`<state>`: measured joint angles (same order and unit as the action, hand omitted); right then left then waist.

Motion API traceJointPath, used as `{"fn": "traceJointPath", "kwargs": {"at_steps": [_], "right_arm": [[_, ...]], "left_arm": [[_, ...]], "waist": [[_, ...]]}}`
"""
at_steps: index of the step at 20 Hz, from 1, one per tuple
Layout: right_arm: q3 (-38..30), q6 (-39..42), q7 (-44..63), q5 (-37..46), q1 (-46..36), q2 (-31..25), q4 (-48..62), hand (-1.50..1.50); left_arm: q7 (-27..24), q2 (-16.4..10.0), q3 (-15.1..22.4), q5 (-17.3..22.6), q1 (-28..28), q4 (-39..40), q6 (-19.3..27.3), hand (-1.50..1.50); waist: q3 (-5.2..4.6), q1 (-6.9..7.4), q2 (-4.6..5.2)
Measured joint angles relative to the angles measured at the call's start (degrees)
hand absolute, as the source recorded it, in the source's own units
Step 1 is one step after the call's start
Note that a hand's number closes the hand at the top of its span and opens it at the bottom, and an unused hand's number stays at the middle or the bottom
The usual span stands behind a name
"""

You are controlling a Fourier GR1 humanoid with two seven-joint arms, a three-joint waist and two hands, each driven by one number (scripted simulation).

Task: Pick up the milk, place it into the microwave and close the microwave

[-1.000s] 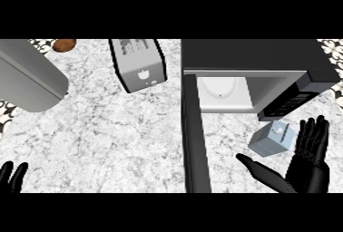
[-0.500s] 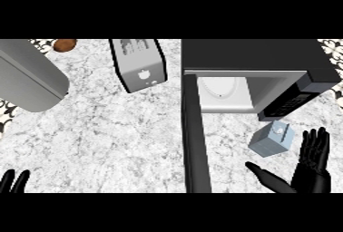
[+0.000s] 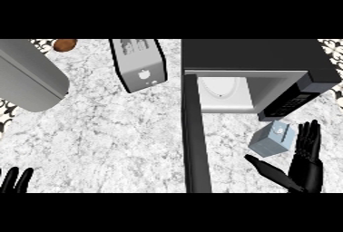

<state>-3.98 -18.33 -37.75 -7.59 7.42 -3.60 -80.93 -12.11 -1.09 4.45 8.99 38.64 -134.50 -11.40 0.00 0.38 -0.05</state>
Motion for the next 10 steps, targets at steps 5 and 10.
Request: {"fn": "traceJointPath", "kwargs": {"at_steps": [5, 10], "right_arm": [[-3.6, 1.0, -4.3, -0.9, -3.9, -0.7, 8.9, -1.5], [-7.6, -1.2, -6.5, -1.2, -6.0, -1.7, 15.9, -1.5]], "left_arm": [[0.1, 0.3, -0.7, 0.2, 0.6, -0.3, -0.6, -1.5], [-0.7, 0.4, -0.9, 0.6, 2.3, -0.8, -1.3, -1.5]], "waist": [[0.02, 0.07, 0.02], [0.01, 0.19, 0.01]]}}
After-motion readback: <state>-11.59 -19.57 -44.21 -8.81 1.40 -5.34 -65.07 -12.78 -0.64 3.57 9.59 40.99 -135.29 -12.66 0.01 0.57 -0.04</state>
